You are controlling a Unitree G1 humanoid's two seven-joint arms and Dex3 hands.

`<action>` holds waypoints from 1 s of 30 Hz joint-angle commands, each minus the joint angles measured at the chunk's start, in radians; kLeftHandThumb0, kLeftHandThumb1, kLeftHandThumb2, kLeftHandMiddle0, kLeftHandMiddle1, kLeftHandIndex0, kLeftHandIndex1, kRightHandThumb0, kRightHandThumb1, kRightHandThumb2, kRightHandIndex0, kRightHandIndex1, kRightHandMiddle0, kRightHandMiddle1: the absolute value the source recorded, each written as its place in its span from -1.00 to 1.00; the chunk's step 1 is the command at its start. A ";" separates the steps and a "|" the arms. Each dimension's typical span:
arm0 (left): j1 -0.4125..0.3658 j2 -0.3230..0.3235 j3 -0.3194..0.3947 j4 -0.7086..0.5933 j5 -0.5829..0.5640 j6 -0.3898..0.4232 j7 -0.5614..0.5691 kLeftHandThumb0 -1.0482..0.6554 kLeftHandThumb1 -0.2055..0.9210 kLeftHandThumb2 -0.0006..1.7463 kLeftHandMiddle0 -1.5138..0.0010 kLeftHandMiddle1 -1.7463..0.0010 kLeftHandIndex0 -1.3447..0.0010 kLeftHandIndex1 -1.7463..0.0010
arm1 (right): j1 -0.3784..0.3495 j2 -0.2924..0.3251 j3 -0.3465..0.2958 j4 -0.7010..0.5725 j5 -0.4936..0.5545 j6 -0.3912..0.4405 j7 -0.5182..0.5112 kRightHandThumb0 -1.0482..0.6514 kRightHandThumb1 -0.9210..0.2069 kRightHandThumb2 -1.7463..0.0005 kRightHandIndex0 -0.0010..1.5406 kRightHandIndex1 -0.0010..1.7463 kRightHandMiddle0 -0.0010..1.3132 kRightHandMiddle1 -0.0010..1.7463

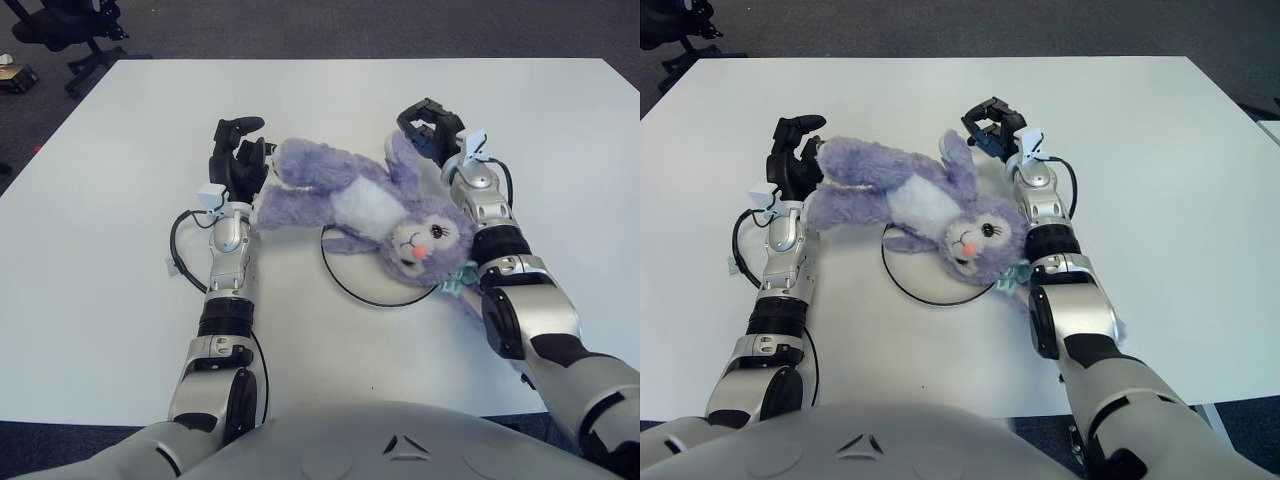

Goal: Put the doll into the plate.

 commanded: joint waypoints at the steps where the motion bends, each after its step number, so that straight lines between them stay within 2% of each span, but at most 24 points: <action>1: 0.039 -0.009 0.001 0.020 0.009 -0.001 0.010 0.23 1.00 -0.68 0.32 -0.63 0.49 -0.61 | -0.024 0.004 0.000 0.013 0.000 -0.008 0.005 0.23 -1.00 0.66 -0.47 0.66 -0.39 0.64; 14: 0.038 -0.012 -0.001 0.021 0.010 -0.002 0.014 0.23 1.00 -0.68 0.32 -0.62 0.49 -0.62 | -0.021 0.002 -0.003 0.010 0.003 -0.007 0.015 0.23 -1.00 0.66 -0.47 0.66 -0.39 0.64; 22: 0.035 -0.011 0.001 0.025 0.007 -0.004 0.011 0.23 1.00 -0.68 0.32 -0.61 0.49 -0.62 | -0.012 -0.014 -0.035 -0.025 0.038 0.003 0.048 0.23 -1.00 0.66 -0.47 0.66 -0.39 0.64; 25: 0.032 -0.010 0.003 0.031 0.006 -0.006 0.010 0.23 1.00 -0.68 0.32 -0.61 0.49 -0.62 | -0.032 -0.039 -0.086 -0.069 0.108 0.055 0.096 0.23 -1.00 0.66 -0.47 0.66 -0.39 0.64; 30: 0.029 -0.010 0.004 0.035 0.006 -0.007 0.010 0.23 1.00 -0.68 0.31 -0.60 0.48 -0.62 | -0.039 -0.052 -0.103 -0.103 0.133 0.104 0.116 0.23 -1.00 0.66 -0.47 0.66 -0.39 0.64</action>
